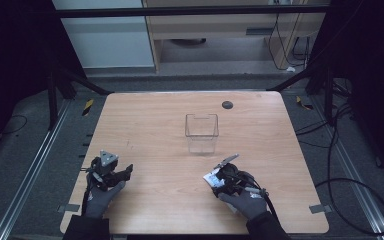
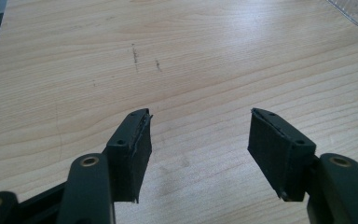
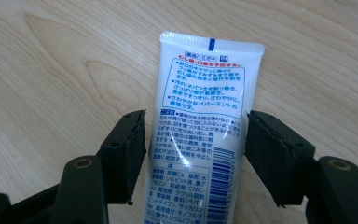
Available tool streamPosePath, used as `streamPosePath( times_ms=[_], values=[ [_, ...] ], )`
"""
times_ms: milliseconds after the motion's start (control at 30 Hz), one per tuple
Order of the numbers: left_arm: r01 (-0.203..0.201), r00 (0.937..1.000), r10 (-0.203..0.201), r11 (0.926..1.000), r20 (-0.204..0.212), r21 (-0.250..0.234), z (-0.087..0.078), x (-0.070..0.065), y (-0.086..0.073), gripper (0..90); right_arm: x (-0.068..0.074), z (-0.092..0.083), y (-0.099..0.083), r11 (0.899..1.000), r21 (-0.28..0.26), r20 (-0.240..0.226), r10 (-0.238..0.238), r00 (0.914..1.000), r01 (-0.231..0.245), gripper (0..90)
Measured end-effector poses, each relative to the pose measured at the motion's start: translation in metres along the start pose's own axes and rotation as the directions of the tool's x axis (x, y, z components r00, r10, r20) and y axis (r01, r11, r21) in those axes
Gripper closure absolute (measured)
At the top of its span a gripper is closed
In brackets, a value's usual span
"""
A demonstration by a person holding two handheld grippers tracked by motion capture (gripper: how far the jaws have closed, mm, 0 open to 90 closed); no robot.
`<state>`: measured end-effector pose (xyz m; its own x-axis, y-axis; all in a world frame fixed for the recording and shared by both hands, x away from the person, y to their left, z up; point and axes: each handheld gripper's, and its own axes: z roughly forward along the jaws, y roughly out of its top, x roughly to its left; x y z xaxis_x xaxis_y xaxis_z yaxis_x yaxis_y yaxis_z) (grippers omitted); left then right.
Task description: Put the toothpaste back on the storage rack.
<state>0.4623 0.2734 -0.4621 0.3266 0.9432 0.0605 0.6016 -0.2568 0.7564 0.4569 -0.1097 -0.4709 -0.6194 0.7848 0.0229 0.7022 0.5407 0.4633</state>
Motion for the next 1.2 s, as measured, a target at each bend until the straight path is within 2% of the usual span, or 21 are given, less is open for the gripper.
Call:
streamPosePath(
  times_ms=[500, 700, 867, 1000, 1100, 1200],
  values=[
    [-0.002, 1.0000, 0.002, 1.0000, 0.002, 0.004, 0.001, -0.001, 0.000, 37.9, -0.001, 0.008, 0.000, 0.999, 0.027, -0.001, 0.019, 0.9998, -0.019, 36.2],
    [-0.006, 1.0000, 0.006, 1.0000, 0.003, 0.005, 0.001, -0.001, 0.000, 37.8, 0.001, 0.009, 0.002, 1.000, 0.030, 0.020, 0.010, 0.9997, -0.010, 37.6],
    [-0.003, 1.0000, 0.003, 1.0000, 0.003, 0.005, 0.001, -0.001, 0.000, 37.9, 0.004, 0.009, 0.003, 0.999, 0.041, 0.040, 0.001, 0.9992, -0.003, 43.6],
    [-0.002, 1.0000, 0.002, 1.0000, 0.003, 0.004, 0.001, -0.001, 0.000, 37.9, 0.005, 0.005, 0.004, 0.999, 0.033, 0.037, 0.008, 0.9993, -0.009, 53.9],
    [-0.002, 1.0000, 0.002, 1.0000, 0.003, 0.005, 0.001, -0.001, 0.000, 37.8, 0.004, 0.000, 0.004, 0.999, 0.027, 0.029, 0.020, 0.9994, -0.021, 62.0],
    [-0.001, 1.0000, 0.001, 1.0000, 0.003, 0.004, 0.001, 0.000, 0.000, 37.9, -0.001, -0.006, 0.003, 0.999, 0.032, -0.004, 0.028, 0.9996, -0.028, 67.9]
  ],
)
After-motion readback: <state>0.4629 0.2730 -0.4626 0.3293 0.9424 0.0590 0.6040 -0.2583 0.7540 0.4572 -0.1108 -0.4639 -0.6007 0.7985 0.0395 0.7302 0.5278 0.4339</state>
